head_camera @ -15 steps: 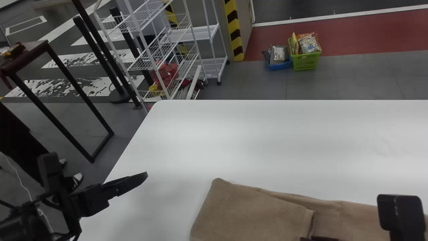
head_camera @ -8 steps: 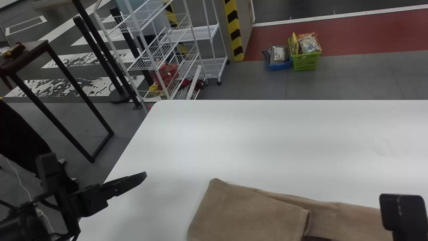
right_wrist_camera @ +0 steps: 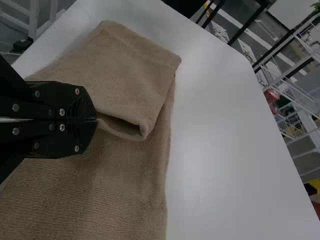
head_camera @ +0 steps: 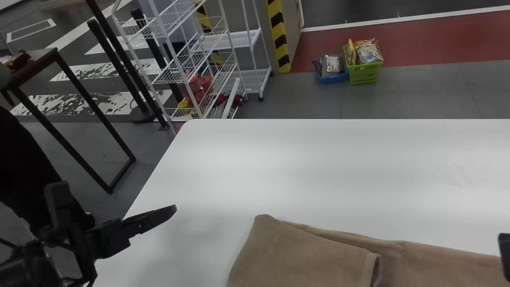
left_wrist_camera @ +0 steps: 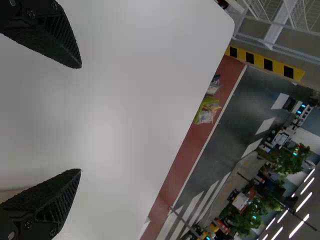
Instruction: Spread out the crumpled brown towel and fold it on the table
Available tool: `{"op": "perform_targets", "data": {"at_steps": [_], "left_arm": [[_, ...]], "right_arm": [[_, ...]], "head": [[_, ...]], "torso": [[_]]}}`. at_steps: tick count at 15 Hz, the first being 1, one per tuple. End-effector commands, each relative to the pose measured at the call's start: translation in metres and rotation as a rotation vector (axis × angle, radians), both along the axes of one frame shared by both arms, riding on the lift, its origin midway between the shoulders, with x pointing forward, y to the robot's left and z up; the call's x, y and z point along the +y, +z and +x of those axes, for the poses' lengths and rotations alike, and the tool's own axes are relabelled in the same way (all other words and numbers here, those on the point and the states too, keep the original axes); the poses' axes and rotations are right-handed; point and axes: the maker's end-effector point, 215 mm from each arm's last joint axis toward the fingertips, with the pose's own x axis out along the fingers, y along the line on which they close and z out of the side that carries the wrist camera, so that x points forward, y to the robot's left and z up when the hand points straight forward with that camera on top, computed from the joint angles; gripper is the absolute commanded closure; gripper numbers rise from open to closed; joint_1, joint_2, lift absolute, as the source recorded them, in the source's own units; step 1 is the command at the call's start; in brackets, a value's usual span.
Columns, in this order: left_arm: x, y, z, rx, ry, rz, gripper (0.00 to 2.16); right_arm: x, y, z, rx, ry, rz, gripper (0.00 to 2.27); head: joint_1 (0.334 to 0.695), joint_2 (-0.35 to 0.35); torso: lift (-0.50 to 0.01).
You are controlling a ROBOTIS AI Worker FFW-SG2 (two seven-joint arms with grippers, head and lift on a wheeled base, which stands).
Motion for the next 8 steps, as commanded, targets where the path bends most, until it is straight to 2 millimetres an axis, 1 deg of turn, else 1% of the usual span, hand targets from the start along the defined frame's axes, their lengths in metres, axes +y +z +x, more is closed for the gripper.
{"op": "perform_targets", "data": {"at_steps": [1, 4, 6, 8], "left_arm": [[-0.001, -0.002, 0.000, 0.006, -0.001, -0.001, 0.07], [-0.005, -0.002, -0.001, 0.014, -0.002, -0.003, 0.07], [-0.009, 0.002, -0.001, 0.014, -0.005, -0.002, 0.07], [-0.008, 0.002, -0.002, 0.018, -0.002, -0.001, 0.07]], "right_arm": [[-0.023, 0.012, -0.006, 0.023, -0.019, 0.017, 1.20], [-0.056, 0.033, 0.002, 0.020, -0.049, 0.034, 1.20], [-0.079, 0.051, 0.026, -0.036, -0.095, 0.040, 1.21], [-0.093, 0.066, 0.041, -0.075, -0.121, 0.052, 1.21]], "head": [[0.695, 0.350], [0.695, 0.350], [0.695, 0.350], [0.695, 0.350]], "torso": [[-0.127], [-0.127], [-0.127], [-0.127]]}}
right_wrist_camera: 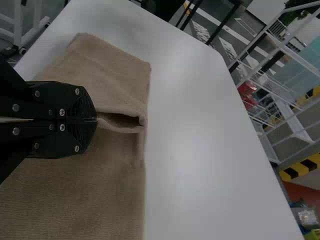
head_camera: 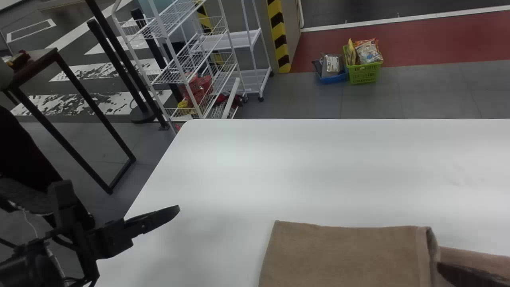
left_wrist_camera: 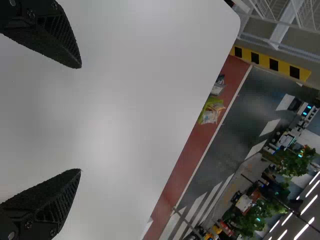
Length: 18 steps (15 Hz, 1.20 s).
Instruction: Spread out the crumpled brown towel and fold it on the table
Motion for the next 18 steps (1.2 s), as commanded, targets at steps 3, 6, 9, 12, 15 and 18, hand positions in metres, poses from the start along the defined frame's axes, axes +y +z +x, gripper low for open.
{"op": "perform_targets", "data": {"at_steps": [3, 6, 9, 12, 15, 18], "left_arm": [[-0.002, 0.002, -0.003, 0.012, 0.002, -0.004, 0.07], [-0.001, 0.001, -0.004, 0.014, 0.007, 0.002, 0.07], [-0.005, -0.002, -0.002, 0.025, -0.002, 0.014, 0.07], [-0.008, -0.002, -0.002, 0.026, -0.008, 0.008, 0.07], [-0.008, -0.001, -0.004, 0.032, -0.008, 0.014, 0.07], [-0.016, 0.002, -0.009, 0.034, -0.017, 0.016, 0.07]], "right_arm": [[-0.023, 0.021, 0.013, -0.045, -0.039, 0.042, 1.20], [-0.035, 0.042, 0.002, -0.074, -0.049, 0.107, 1.20], [-0.037, 0.060, -0.012, -0.111, -0.038, 0.103, 1.20], [-0.059, 0.054, -0.009, -0.106, -0.089, 0.071, 1.21], [-0.076, 0.037, -0.006, -0.066, -0.130, 0.061, 1.21], [-0.092, 0.022, -0.009, -0.025, -0.165, 0.085, 1.20]], "head": [[0.695, 0.350], [0.695, 0.350], [0.695, 0.350], [0.695, 0.350], [0.695, 0.350], [0.695, 0.350]], "torso": [[-0.127], [-0.127], [-0.127], [-0.127], [-0.127], [-0.127]]}}
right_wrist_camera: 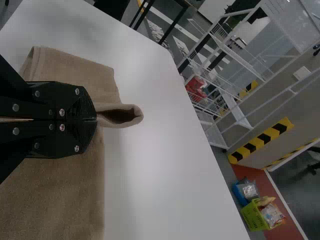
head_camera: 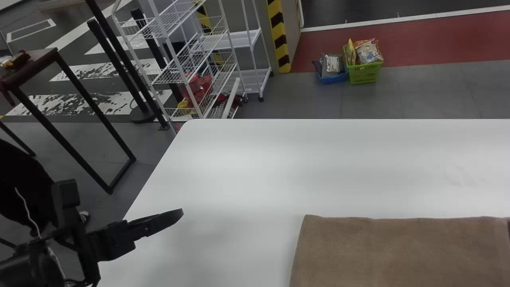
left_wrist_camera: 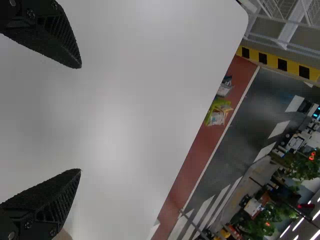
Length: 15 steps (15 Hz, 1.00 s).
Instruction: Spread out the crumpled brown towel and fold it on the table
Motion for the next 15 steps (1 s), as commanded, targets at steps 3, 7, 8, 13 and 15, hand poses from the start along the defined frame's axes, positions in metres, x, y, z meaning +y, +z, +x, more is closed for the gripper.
{"op": "perform_targets", "data": {"at_steps": [3, 7, 8, 13, 15], "left_arm": [[-0.017, -0.003, -0.005, 0.014, -0.028, -0.005, 0.07], [-0.040, -0.003, -0.012, 0.036, -0.056, -0.047, 0.07], [-0.042, -0.004, -0.012, 0.039, -0.059, -0.047, 0.07], [-0.037, -0.008, -0.011, 0.053, -0.048, -0.021, 0.07], [-0.040, -0.008, -0.009, 0.052, -0.052, -0.019, 0.07]], "right_arm": [[-0.027, -0.027, -0.008, 0.073, -0.064, 0.011, 1.21], [-0.050, -0.051, 0.001, 0.122, -0.125, -0.004, 1.20], [-0.052, -0.059, 0.000, 0.141, -0.130, 0.002, 1.20], [-0.042, -0.025, -0.003, 0.065, -0.096, 0.012, 1.20], [-0.049, -0.026, -0.005, 0.067, -0.114, -0.013, 1.20]], "head": [[0.695, 0.350], [0.695, 0.293], [0.695, 0.275], [0.695, 0.237], [0.695, 0.248]], "torso": [[-0.127], [-0.127], [-0.127], [-0.127], [-0.127]]}}
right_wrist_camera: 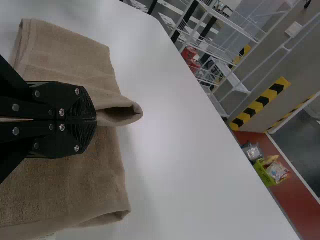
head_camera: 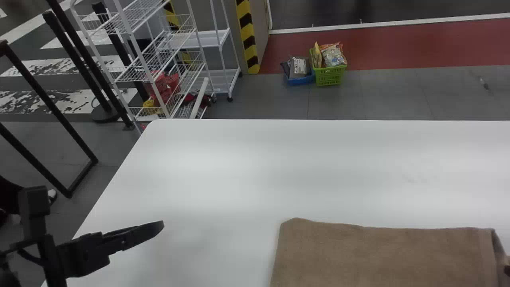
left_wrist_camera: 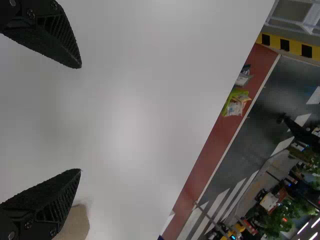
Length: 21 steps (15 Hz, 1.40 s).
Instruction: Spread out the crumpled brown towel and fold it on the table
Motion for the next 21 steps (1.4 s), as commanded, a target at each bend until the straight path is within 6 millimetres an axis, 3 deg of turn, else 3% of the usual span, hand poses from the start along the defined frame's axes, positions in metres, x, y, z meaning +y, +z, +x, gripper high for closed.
{"op": "perform_targets", "data": {"at_steps": [1, 4, 7, 11, 14, 16, 17, 19, 20, 21], "left_arm": [[0.000, -0.001, 0.000, 0.005, -0.001, 0.007, 0.07], [0.002, -0.004, 0.003, 0.015, 0.003, 0.022, 0.07], [-0.003, -0.006, 0.005, 0.018, -0.008, 0.025, 0.07], [-0.004, -0.012, 0.002, 0.036, -0.007, 0.038, 0.07], [-0.006, -0.013, 0.002, 0.040, -0.012, 0.036, 0.07], [-0.025, -0.009, -0.004, 0.054, -0.037, -0.043, 0.07], [-0.038, -0.004, -0.009, 0.044, -0.058, -0.080, 0.07], [-0.065, 0.002, -0.016, 0.004, -0.088, -0.118, 0.07], [-0.082, 0.007, -0.018, -0.018, -0.109, -0.151, 0.07], [-0.096, 0.009, -0.020, -0.022, -0.142, -0.171, 0.07]], "right_arm": [[-0.006, 0.004, -0.002, -0.006, -0.015, -0.002, 1.21], [-0.029, 0.031, -0.005, -0.067, -0.057, -0.010, 1.21], [-0.060, 0.048, 0.015, -0.122, -0.132, -0.047, 1.20], [-0.069, -0.003, 0.003, 0.003, -0.159, 0.003, 1.20], [-0.063, -0.005, -0.008, 0.013, -0.140, 0.008, 1.20], [-0.067, -0.003, -0.008, 0.011, -0.148, -0.019, 1.19], [-0.071, -0.009, -0.009, 0.026, -0.160, -0.033, 1.10], [-0.075, -0.031, -0.010, 0.081, -0.170, -0.084, 0.23], [-0.076, -0.041, -0.015, 0.109, -0.172, -0.108, 0.01], [-0.076, -0.052, -0.022, 0.140, -0.171, -0.124, 0.01]], "head": [[0.695, 0.248], [0.695, 0.236], [0.695, 0.191], [0.695, 0.128], [0.695, 0.126], [0.695, 0.127], [0.695, 0.119], [0.695, 0.084], [0.695, 0.041], [0.695, 0.020]], "torso": [[-0.127], [-0.127], [-0.127], [-0.127], [-0.127], [-0.127], [-0.127], [-0.127], [-0.127], [-0.127]]}}
